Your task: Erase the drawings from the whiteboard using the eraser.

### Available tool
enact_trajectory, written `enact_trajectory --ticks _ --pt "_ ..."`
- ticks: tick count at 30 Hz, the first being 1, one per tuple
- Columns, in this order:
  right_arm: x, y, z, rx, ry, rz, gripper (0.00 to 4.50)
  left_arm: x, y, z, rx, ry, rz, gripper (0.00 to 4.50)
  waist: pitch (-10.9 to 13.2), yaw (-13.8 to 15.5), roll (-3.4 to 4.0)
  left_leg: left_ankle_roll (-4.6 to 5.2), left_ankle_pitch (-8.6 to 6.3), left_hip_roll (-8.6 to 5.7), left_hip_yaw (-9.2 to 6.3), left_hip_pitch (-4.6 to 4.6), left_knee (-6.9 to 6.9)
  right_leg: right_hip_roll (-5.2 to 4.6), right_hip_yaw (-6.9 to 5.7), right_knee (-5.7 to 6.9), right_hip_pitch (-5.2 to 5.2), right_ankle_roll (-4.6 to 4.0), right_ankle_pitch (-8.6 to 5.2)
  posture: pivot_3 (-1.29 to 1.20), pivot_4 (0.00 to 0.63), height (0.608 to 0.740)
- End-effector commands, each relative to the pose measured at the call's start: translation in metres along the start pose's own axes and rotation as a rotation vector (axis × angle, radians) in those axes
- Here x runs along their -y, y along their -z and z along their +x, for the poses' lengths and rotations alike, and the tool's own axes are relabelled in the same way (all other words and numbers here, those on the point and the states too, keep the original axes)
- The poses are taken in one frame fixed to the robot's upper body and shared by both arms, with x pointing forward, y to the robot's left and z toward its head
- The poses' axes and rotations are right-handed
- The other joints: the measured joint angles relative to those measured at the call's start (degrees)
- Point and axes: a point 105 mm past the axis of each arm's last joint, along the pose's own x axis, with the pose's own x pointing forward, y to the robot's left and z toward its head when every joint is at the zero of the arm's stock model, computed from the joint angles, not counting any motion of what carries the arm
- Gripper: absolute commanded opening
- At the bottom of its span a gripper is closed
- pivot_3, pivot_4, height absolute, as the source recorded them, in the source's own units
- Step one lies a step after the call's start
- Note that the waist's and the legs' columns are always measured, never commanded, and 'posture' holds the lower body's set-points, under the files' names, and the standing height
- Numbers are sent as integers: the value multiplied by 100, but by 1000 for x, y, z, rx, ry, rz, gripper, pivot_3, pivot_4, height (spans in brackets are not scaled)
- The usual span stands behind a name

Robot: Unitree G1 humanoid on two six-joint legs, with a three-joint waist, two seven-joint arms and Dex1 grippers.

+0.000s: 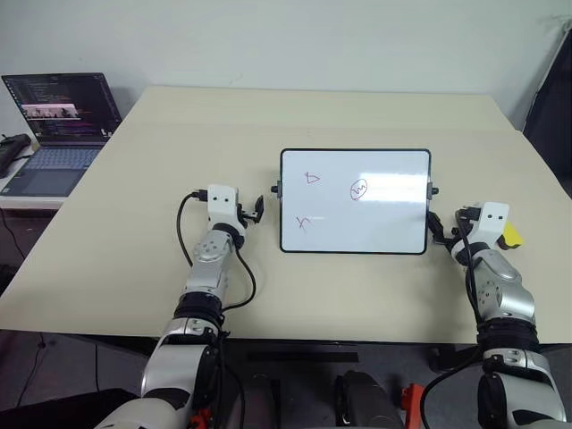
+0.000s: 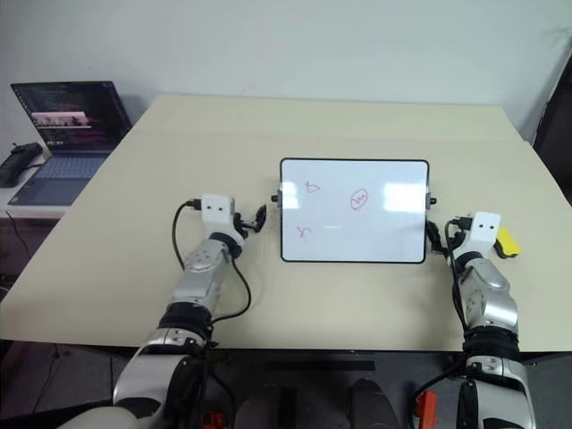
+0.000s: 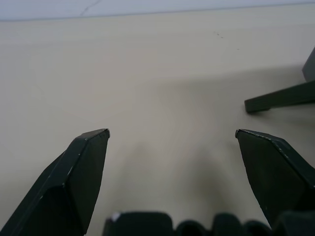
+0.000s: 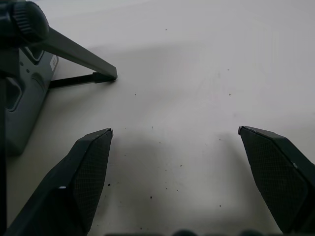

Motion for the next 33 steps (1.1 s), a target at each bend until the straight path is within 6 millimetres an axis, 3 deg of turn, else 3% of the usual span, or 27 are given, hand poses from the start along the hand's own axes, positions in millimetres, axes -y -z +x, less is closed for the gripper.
enact_trajectory --ticks 1,8,12,16,20,23,26,29,33 --pt "-4 -12 1 37 -13 -9 4486 7 -14 2 53 6 -6 4500 0 7 0 0 0 0 0 0 0 0 0 0 0 0 0 0 150 740" --pt "0 -32 -4 61 -53 -27 4486 -16 -30 -5 127 -33 -32 4500 0 -6 0 0 0 -1 1 0 -3 0 1 0 -2 0 0 0 150 740" --pt "13 -45 -14 49 -79 -52 4486 -31 -50 -19 189 112 12 4500 0 -13 0 0 0 1 2 0 -7 2 1 0 -4 -1 0 0 150 740" --pt "34 -59 -27 25 -111 -78 4486 -26 -85 -40 221 356 27 4500 0 7 0 0 0 2 1 -3 -10 1 0 -6 -5 -2 -1 0 150 740" --pt "60 -74 -31 -2 -79 -94 4486 21 -115 -73 163 755 75 4500 0 17 0 0 0 0 0 -4 -6 -3 -2 -7 -1 -1 -1 0 150 740" --pt "72 -81 -28 -31 -92 -107 4486 85 -131 -100 123 1109 87 4500 0 19 1 0 0 0 2 1 -5 -3 -1 -12 7 -1 -1 0 150 740" --pt "80 -79 -27 -67 -93 -116 4486 117 -134 -101 101 1202 68 4500 0 2 0 0 0 -1 3 2 -1 -1 1 -18 11 4 -4 0 150 740" --pt "89 -75 -24 -127 -92 -134 4486 161 -124 -95 42 1289 10 4500 0 -9 0 1 0 1 4 3 -3 4 2 -20 11 4 -5 0 150 740" --pt "99 -66 -23 -202 -80 -133 4486 189 -117 -94 28 1337 12 4500 1 -97 1 1 0 0 14 7 -6 4 14 -23 10 1 -2 0 150 740"
